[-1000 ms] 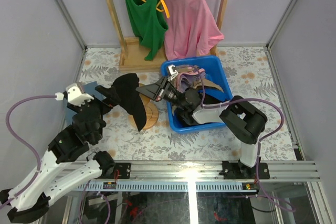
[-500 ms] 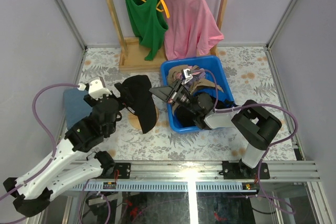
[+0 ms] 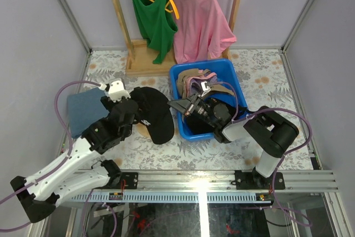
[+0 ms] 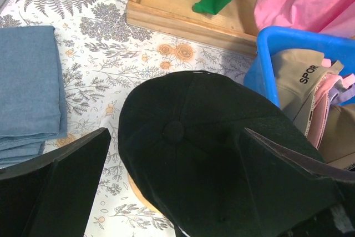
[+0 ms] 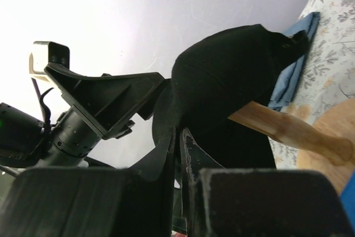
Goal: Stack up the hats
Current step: Place the hat on the hat stand.
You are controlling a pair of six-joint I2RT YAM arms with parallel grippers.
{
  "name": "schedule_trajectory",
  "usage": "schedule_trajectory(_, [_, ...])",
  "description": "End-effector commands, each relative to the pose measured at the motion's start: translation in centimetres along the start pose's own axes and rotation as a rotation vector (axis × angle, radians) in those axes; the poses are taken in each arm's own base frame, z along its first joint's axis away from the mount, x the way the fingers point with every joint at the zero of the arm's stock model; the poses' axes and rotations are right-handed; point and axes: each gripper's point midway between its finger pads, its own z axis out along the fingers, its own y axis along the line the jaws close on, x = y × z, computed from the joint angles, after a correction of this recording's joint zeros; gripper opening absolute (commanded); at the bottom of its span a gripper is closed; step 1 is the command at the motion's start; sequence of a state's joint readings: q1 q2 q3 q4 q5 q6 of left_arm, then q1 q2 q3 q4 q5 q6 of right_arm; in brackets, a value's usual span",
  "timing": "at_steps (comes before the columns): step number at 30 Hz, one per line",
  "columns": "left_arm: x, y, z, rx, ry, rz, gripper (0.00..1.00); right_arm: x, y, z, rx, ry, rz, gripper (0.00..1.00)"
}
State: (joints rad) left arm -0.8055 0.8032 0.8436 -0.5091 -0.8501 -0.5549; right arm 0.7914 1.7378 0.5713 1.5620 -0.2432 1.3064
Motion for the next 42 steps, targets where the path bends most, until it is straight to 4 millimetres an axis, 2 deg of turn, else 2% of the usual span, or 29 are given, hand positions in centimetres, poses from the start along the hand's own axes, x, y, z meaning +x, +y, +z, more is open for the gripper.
schedule_trajectory(1, [-1.1, -1.7, 0.3, 0.038, -0.023, -0.020, 1.00, -2.4, 2.1, -0.4, -0.091, -0.102, -0.076, 0.07])
schedule_trajectory(10, [-0.7, -2.5, 1.0, 0.030, -0.004, 0.018, 1.00, -1.9, -0.9, 0.4, 0.001, -0.074, -0.071, 0.09])
schedule_trajectory(21, [-2.1, -3.8, 1.8, 0.024, -0.020, 0.067, 1.00, -2.1, -5.3, 0.1, 0.242, -0.071, -0.125, 0.08])
schedule_trajectory(27, [-2.9, -3.6, 1.8, 0.012, -0.038, 0.087, 1.00, -2.1, -6.4, -0.1, 0.325, -0.059, -0.164, 0.09])
schedule_trajectory(31, [-2.8, -3.1, 1.9, -0.002, -0.035, 0.103, 1.00, -1.8, -6.1, 0.5, 0.325, -0.046, -0.178, 0.10])
schedule_trajectory(36, [-2.6, -2.0, 2.4, -0.027, -0.023, 0.115, 1.00, -1.2, -5.9, 0.9, 0.322, -0.023, -0.183, 0.16])
schedule_trajectory(38, [-2.6, -1.4, 2.8, -0.034, -0.013, 0.107, 1.00, -1.3, -4.7, 1.2, 0.301, -0.024, -0.196, 0.20])
schedule_trajectory(42, [-2.7, -0.6, 4.0, -0.032, 0.008, 0.090, 1.00, -1.2, -4.1, 1.2, 0.309, -0.015, -0.216, 0.34])
